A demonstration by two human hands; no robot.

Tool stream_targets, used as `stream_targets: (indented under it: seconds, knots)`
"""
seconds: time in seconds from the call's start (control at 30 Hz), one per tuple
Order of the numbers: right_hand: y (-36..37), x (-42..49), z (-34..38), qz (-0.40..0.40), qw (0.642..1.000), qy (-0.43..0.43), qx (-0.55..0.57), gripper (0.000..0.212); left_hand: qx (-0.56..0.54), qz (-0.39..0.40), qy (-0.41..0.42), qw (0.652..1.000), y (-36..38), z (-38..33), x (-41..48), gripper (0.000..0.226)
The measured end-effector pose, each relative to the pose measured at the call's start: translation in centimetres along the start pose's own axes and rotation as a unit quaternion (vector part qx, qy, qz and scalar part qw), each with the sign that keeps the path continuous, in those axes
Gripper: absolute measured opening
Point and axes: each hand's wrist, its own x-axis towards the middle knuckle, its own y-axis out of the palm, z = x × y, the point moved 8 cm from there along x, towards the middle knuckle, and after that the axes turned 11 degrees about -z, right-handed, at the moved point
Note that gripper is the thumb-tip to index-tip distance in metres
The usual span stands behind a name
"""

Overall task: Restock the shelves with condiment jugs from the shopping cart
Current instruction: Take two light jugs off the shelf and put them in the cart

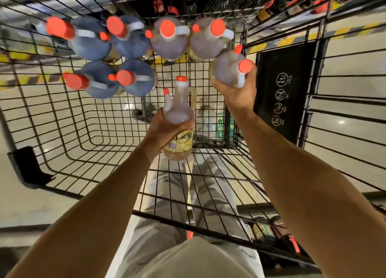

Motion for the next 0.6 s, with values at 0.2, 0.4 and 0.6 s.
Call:
stream_targets:
  seconds: [0.2, 0.4, 0.6]
  knots:
    - [-1.6, -2.3, 0.8, 0.064, 0.996, 0.044, 0.035, 0.091, -0.011, 0.028, 0.034, 0.999, -1.5, -2.2, -3.2, 0.035]
    - [-5.6, -7.5, 3.3, 0.159, 0.98, 0.084, 0.081, 0.059, -0.041, 0.022, 0.027, 0.999, -3.8, -4.9, -7.2, 0.077]
    - [-9.0, -12.1, 9.9, 0.259, 0.946, 0.084, 0.176, 0.061, -0.134, -0.026, 0.045, 0.99, -6.6, -8.4, -13.4, 0.055]
